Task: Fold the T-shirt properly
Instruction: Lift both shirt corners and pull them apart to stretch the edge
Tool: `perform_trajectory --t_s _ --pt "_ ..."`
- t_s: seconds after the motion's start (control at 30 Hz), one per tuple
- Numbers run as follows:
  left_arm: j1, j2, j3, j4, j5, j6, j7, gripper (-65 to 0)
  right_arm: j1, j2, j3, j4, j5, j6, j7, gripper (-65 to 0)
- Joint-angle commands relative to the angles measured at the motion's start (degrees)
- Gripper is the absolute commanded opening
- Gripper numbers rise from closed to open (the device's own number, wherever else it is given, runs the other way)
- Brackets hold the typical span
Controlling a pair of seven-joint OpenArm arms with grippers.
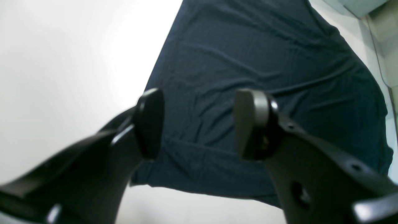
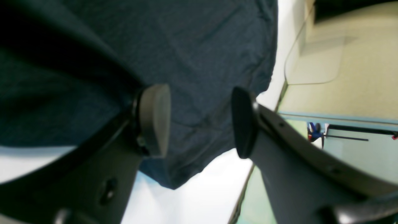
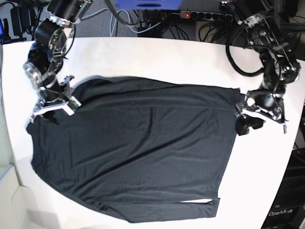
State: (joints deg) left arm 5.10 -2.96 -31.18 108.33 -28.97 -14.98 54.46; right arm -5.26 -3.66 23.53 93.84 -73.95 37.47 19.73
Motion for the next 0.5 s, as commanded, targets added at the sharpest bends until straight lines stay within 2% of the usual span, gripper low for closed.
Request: perform_trajectory --t_s 0.0,0.13,0.47 --pt "-0.6 -1.2 1.1 0.1 -0.8 -0.4 -1.4 -30.3 0.5 0.1 0.3 1.1 0.8 -0.2 0.5 -32.6" --pt "-0.6 -3.1 5.6 -2.9 -0.8 -0.3 -1.6 -30.3 -0.3 0.1 0.3 1.1 0.8 -0.2 0.7 -32.6" --pt "-0.2 -3.5 6.3 -4.7 -0.7 -0.3 -1.1 -30.4 -2.4 0.1 0.3 4.7 0.8 -0.2 0.6 -32.6"
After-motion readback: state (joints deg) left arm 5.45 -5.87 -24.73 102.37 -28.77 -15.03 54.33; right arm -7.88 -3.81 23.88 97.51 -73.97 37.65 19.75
